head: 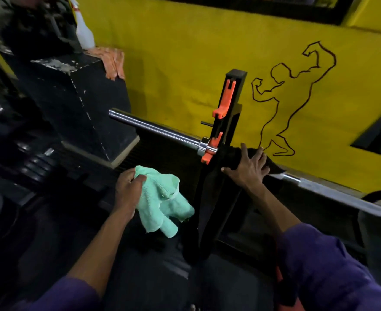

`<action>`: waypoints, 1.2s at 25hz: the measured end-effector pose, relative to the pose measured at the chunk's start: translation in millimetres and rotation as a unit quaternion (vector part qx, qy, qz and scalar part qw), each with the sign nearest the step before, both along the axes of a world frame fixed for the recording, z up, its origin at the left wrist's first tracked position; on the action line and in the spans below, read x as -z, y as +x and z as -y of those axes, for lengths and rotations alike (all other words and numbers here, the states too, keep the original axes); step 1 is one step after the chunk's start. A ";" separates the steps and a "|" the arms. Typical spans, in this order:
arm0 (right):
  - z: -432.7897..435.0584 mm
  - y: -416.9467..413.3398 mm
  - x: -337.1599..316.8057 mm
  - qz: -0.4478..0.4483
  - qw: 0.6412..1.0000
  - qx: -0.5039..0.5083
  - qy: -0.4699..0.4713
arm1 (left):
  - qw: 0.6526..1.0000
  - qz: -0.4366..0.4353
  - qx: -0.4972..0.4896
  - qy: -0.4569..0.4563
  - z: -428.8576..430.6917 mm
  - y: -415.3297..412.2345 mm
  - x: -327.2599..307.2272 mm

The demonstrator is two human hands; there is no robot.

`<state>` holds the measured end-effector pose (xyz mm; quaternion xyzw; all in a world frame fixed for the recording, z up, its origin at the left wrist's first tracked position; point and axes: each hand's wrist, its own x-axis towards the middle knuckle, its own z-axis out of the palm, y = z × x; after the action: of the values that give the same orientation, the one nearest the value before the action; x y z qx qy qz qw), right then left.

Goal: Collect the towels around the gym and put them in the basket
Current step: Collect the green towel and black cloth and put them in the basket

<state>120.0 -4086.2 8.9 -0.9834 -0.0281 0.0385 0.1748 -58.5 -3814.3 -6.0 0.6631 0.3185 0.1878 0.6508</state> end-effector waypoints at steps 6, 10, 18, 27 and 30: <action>14.3 27.1 6.1 0.054 0.994 -0.021 -0.093 | 0.999 -0.023 -0.029 0.022 8.9 28.9 0.1; 30.0 31.8 1.6 0.077 0.993 -0.074 -0.056 | 0.998 -0.033 -0.042 0.040 11.5 32.7 -0.2; 30.9 -19.5 -20.5 0.106 0.984 -0.062 0.131 | 0.999 -0.012 -0.045 0.014 6.8 -4.3 -4.7; 3.5 -162.5 -37.4 0.109 0.982 -0.048 0.146 | 0.999 0.034 -0.017 -0.009 -29.0 -116.9 -20.4; -14.8 -229.8 -35.9 0.111 0.982 -0.057 0.140 | 1.000 0.028 -0.009 -0.008 -46.9 -175.0 -17.8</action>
<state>-109.8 -4071.4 44.7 -0.9441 -0.1088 -0.0649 0.3045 -233.5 -3767.4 11.8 0.6494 0.3078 0.2093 0.6631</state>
